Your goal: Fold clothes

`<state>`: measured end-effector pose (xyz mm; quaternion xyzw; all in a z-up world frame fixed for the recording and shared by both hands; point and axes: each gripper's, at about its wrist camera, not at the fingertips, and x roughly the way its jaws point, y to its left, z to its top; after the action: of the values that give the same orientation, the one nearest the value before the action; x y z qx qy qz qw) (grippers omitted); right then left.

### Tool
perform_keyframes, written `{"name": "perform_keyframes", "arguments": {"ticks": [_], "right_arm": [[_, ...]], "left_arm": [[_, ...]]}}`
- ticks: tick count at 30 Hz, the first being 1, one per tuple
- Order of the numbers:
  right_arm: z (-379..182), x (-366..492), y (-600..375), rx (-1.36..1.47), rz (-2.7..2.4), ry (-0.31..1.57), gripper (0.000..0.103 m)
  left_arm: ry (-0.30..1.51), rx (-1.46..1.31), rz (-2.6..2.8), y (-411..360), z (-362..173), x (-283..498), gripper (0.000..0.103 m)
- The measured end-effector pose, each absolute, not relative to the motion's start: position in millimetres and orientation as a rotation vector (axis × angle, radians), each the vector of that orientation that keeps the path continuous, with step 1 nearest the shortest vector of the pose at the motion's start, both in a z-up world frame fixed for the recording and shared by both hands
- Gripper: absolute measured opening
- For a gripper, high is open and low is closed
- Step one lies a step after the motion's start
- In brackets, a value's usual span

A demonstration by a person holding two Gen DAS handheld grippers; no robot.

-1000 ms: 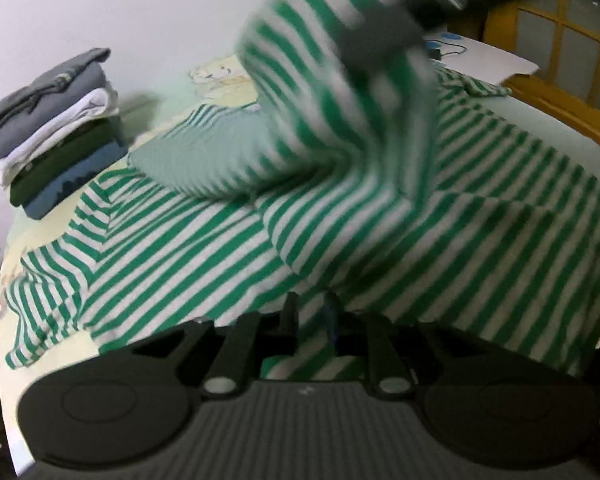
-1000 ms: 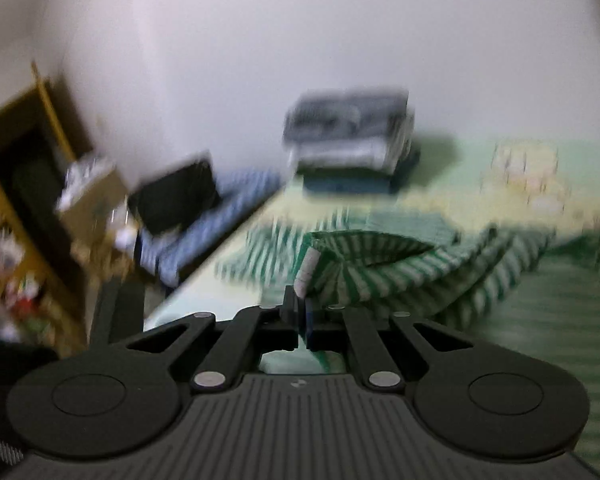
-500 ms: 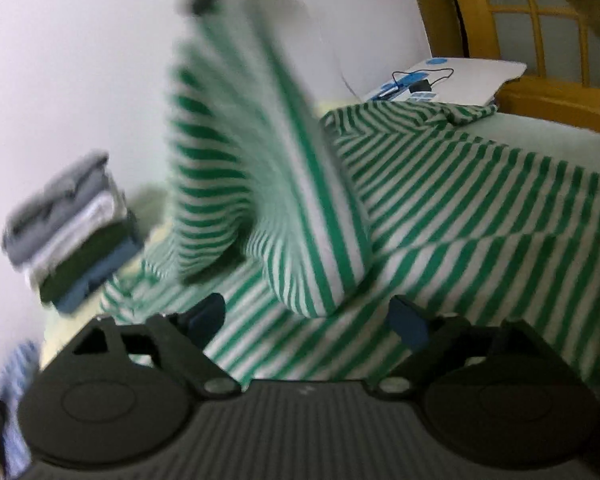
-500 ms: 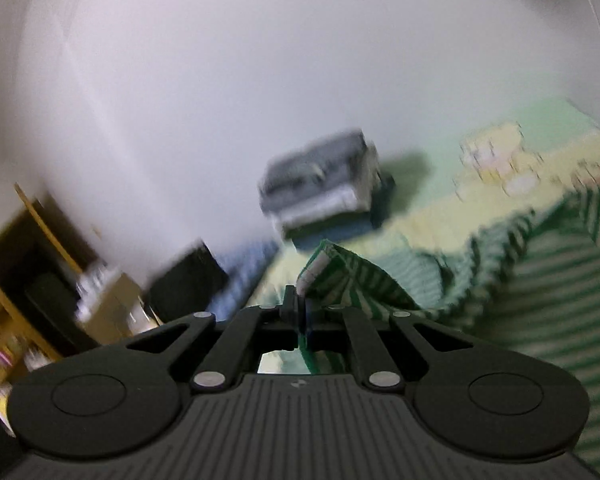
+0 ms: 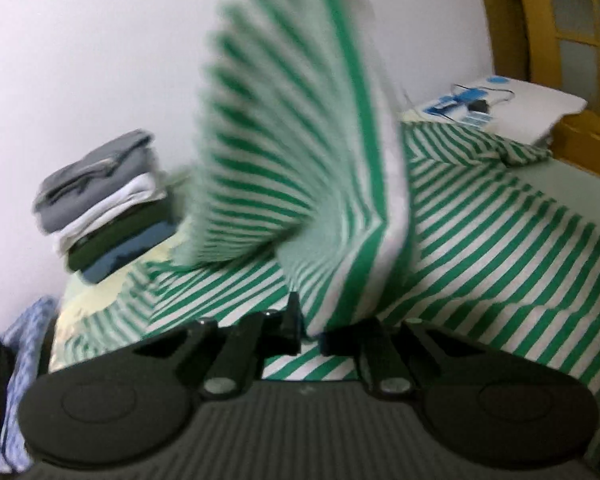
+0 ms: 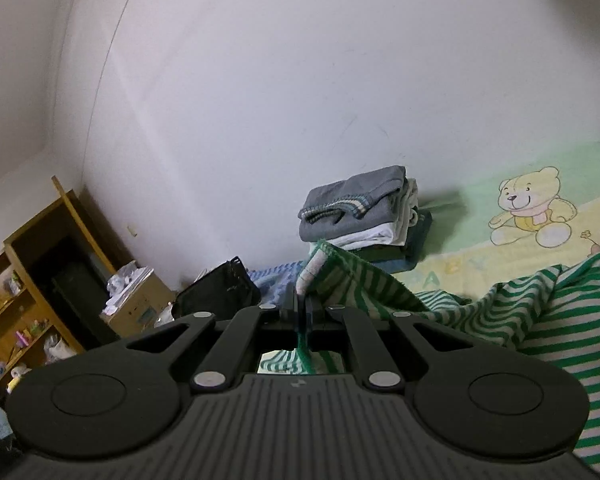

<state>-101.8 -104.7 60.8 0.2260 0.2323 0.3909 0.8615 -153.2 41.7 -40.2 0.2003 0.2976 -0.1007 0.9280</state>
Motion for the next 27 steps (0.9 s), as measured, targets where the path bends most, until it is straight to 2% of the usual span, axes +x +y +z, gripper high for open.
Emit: {"name": "perform_keyframes", "arguments": {"ticks": [5,9,11,13,15,17,19,21,23,27], "right_arm": [[54,-111,-117,0.488,0.884,0.51,0.004],[32,-119,-112,0.414,0.922,0.641,0.004],[19,-121,-108,0.377,0.927,0.719,0.004],[5,-123,-104,0.34,0.931,0.797,0.005],[-7,-126,-102,0.308,0.936,0.864,0.005],[-10,-131,-104,0.311,0.957,0.88,0.005],[-6,-137,-109,0.324,1.0,0.862,0.005],[-1,-142,-112,0.338,1.038,0.832,0.005],[3,-143,-112,0.354,1.063,0.806,0.005],[-1,-142,-111,0.345,1.049,0.805,0.005]], "left_arm": [[0.743,0.366,-0.214,52,-57,-177,0.008],[0.82,0.374,-0.272,37,-74,-192,0.009],[0.845,0.396,-0.313,25,-81,-196,0.019],[0.866,0.397,-0.333,23,-85,-196,0.02],[0.883,0.396,-0.353,22,-88,-197,0.019],[0.882,0.389,-0.376,18,-88,-199,0.014],[0.882,0.387,-0.404,13,-87,-201,0.014],[0.881,0.392,-0.425,8,-86,-203,0.021],[0.879,0.402,-0.429,9,-85,-207,0.041],[0.889,0.407,-0.4,19,-80,-216,0.05]]}}
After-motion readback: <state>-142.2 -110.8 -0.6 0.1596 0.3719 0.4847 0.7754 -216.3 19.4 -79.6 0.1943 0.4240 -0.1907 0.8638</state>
